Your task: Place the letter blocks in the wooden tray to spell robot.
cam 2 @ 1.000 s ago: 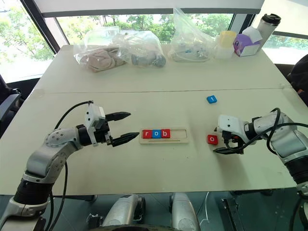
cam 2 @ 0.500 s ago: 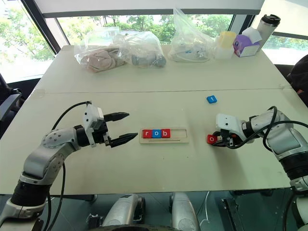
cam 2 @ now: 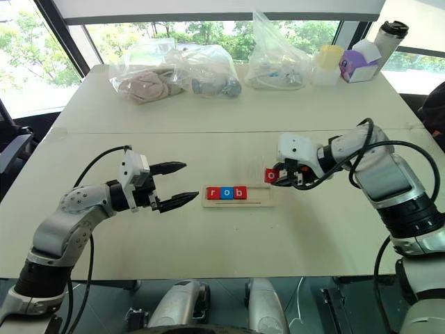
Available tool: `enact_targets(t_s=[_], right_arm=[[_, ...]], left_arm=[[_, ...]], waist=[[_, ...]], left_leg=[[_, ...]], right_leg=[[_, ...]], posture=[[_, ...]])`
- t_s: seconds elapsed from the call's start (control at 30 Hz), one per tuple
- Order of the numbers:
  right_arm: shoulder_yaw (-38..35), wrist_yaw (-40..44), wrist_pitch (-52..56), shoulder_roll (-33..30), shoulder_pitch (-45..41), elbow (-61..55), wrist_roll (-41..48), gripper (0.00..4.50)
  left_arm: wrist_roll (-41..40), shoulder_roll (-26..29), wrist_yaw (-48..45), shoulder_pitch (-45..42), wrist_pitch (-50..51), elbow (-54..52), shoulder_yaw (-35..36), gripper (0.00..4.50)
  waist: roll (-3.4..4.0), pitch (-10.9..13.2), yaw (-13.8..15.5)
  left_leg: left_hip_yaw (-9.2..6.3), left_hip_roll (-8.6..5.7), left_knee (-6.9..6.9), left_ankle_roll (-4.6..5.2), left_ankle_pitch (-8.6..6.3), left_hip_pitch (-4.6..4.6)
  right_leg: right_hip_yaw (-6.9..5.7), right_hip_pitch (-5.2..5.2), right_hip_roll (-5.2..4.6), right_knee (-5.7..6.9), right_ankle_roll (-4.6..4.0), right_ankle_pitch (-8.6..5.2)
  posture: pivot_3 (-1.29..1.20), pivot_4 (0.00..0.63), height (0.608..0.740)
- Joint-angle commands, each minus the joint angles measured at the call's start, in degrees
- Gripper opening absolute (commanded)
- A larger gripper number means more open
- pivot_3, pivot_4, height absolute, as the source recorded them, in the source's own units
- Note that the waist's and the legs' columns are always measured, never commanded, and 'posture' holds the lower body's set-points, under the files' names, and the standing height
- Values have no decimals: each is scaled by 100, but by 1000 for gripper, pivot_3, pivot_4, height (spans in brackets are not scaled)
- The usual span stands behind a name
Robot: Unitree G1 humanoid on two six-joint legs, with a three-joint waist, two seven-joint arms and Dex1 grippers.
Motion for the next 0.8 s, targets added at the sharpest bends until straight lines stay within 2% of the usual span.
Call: enact_targets(t_s=[0.03,0.47,0.8], right_arm=[[127,48,36,79,-107,-142,-100,1118],[510,-179,196,781,-382,318,-387,1118],[633,-131,-126,891,-432,750,-680,1118]], left_arm=[[-61,-30,28,-25,-61,-155,64,4500],[-77,-59,170,102,-40,-278,93,4500],[-110,-58,243,149,9,-372,102,4500]], waist=[[0,0,-10],[0,0,-18],[0,0,-30]], left_leg=[[0,0,0,0,0,-2],[0,0,0,-3,2,-1],[0,-1,0,-3,2,0]], right_leg=[[0,-3,0,1,6,3],[-1,-7,1,10,12,7],[-2,-7,1,10,13,7]], posture=[[0,150,740],[0,150,740],[0,150,740]])
